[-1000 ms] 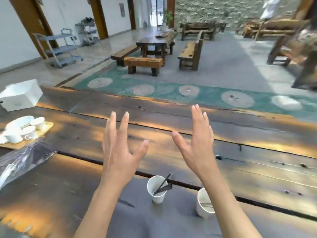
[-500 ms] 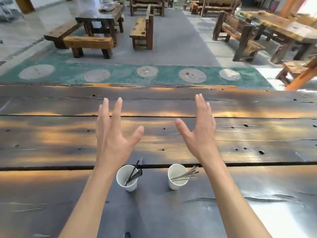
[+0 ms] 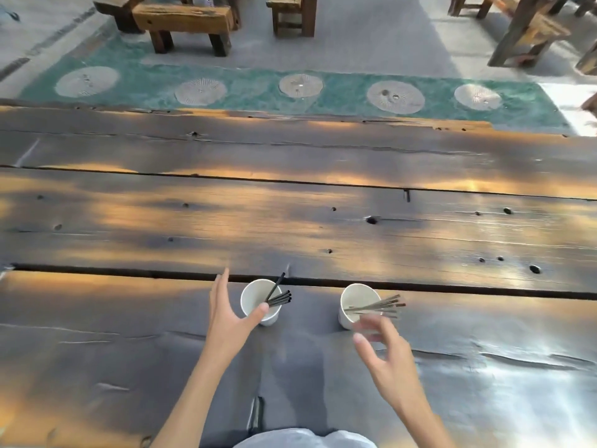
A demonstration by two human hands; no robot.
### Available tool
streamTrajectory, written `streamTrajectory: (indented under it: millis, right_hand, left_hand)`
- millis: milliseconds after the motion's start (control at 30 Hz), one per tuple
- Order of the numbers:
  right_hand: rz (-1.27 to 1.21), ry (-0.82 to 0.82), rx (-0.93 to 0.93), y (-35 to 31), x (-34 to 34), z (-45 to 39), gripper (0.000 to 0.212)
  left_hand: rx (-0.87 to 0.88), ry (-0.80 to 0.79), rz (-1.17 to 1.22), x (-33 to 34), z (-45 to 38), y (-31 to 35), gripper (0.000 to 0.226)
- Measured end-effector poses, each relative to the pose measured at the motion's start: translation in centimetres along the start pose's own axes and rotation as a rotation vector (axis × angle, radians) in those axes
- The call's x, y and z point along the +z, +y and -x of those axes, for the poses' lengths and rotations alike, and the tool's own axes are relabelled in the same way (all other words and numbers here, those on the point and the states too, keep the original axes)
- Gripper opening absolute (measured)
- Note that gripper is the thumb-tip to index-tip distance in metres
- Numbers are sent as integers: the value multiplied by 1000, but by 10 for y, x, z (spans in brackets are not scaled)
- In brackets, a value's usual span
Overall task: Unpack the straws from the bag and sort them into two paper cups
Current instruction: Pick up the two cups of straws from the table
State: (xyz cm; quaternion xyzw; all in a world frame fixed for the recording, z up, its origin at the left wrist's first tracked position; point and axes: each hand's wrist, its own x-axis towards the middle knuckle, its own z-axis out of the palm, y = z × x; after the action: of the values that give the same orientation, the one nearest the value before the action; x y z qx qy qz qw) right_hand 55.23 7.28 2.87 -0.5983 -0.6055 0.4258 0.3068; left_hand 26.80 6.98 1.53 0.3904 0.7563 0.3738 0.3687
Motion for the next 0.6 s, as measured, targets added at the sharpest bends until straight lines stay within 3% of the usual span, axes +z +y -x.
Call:
streamTrajectory:
  millis: [233, 333, 500, 600]
  right_hand:
    - [-133, 71, 367, 85, 11, 3, 38]
    - [-219, 31, 386, 83, 13, -15, 63]
    - [-267, -21, 407, 81, 20, -36, 79]
    - [-290, -21, 414, 81, 22, -44, 77]
  left_hand:
    - [-214, -44, 137, 31, 9, -44, 113]
    - [-242, -9, 158, 42, 5, -46, 113]
    - [-234, 21, 213, 54, -7, -45, 108]
    - [-255, 54, 288, 61, -11, -41, 109]
